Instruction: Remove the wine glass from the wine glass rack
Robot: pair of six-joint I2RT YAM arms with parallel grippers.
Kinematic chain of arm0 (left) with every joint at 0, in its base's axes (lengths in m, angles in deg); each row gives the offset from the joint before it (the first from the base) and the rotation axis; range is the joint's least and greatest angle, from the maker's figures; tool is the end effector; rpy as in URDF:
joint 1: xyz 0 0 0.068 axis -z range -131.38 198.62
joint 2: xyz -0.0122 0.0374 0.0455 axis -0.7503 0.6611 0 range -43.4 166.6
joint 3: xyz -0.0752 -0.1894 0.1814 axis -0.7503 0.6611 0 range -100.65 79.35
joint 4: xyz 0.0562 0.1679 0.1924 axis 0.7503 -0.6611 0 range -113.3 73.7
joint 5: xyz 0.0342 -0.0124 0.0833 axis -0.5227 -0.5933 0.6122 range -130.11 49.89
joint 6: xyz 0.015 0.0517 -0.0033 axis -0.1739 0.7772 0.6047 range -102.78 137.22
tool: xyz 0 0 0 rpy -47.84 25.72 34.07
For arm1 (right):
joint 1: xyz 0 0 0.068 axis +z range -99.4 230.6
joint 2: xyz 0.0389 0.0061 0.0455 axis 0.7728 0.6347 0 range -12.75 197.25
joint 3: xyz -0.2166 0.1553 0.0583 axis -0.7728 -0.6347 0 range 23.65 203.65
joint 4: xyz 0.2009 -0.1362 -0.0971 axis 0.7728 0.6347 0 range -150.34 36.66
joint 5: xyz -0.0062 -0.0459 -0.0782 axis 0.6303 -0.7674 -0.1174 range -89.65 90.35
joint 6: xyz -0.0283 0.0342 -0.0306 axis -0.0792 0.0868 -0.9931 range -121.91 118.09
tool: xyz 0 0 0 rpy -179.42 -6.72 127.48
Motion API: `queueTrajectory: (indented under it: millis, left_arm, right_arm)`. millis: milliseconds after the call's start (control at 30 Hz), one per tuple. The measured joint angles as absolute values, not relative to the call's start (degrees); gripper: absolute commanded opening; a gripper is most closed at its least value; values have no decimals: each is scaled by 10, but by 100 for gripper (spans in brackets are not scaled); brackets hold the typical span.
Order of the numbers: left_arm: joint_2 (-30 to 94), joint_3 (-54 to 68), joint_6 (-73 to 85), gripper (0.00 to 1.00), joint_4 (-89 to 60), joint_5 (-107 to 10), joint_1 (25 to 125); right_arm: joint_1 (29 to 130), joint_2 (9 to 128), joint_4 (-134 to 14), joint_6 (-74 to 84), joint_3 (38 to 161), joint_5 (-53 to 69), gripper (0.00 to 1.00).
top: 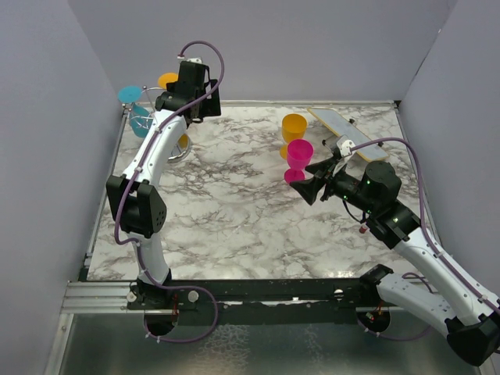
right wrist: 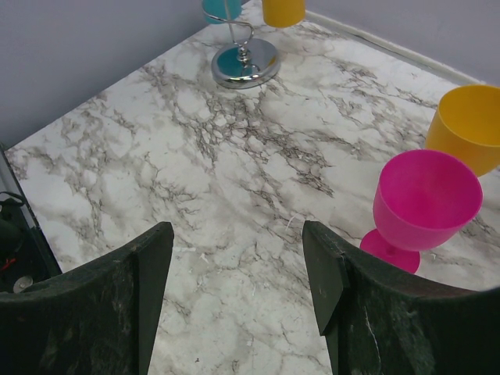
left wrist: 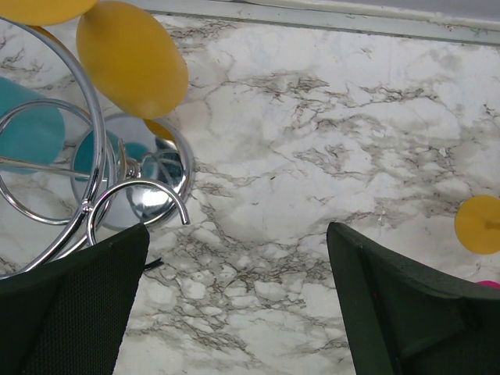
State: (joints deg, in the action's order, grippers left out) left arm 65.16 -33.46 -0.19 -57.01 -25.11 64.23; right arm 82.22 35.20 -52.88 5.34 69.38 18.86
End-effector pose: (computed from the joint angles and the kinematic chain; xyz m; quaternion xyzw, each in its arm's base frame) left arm 0.4176 -0.1071 0.3773 -0.0726 0.8841 -0.0151 0.4613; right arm 0.1613 0.1127 0.3419 -0.2606 0.7154 0.3276 0.5594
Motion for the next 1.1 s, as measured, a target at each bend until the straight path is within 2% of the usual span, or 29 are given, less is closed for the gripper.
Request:
queueTrajectory:
  millis: [1100]
  left_arm:
    - [639,-333,20,99,-620,-239,609]
  right_arm:
    - [822,352,-526,53,694,186,68]
